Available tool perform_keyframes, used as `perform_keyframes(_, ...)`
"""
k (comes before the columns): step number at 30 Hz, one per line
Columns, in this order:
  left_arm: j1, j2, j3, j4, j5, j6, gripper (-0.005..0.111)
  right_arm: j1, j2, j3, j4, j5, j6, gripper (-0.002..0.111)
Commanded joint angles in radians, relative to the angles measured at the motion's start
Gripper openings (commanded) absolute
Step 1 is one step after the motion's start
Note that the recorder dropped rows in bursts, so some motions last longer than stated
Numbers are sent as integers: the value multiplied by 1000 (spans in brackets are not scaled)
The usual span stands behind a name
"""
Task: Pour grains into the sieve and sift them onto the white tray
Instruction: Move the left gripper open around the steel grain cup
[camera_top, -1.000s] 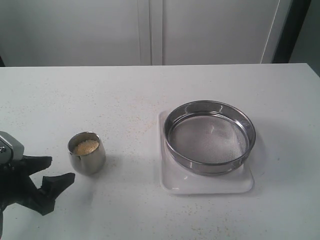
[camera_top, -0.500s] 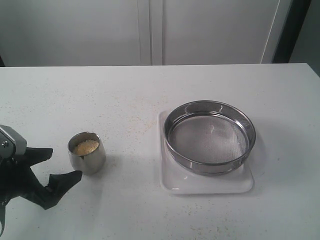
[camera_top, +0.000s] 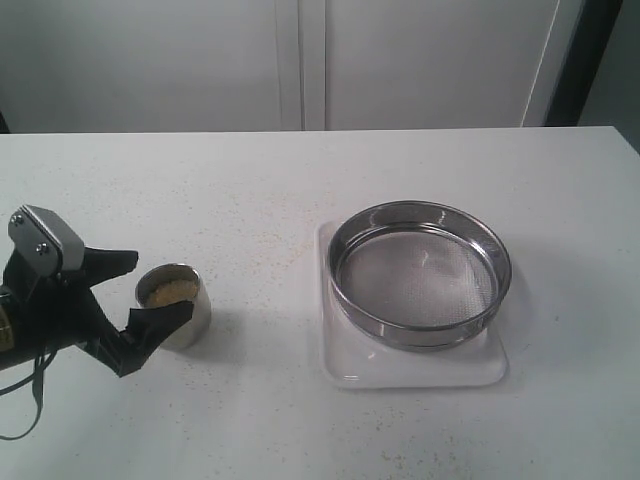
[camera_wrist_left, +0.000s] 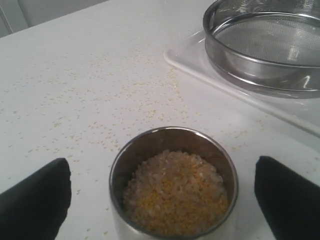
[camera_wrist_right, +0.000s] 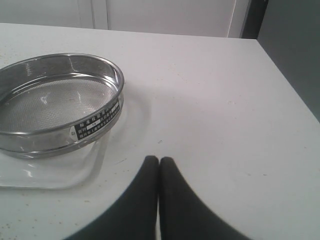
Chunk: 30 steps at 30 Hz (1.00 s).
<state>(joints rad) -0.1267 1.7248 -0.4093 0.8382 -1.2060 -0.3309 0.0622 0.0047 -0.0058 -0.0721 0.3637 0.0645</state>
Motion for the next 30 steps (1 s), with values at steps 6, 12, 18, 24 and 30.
perform_keyframes(6,-6,38,-23,0,11,-10,98,-1,-5,6,-6,-16,0,0)
perform_keyframes(12,-6,109,-30,0,-15,-7,98,-1,-5,6,-6,-16,0,0)
perform_keyframes(18,-6,166,-71,0,-15,-7,98,-1,-5,6,-6,-16,0,0)
perform_keyframes(24,-6,200,-104,11,-15,-7,98,-1,-5,6,-6,-16,0,0)
perform_keyframes(30,-6,226,-129,25,-15,-9,98,-1,-5,6,-6,-16,0,0)
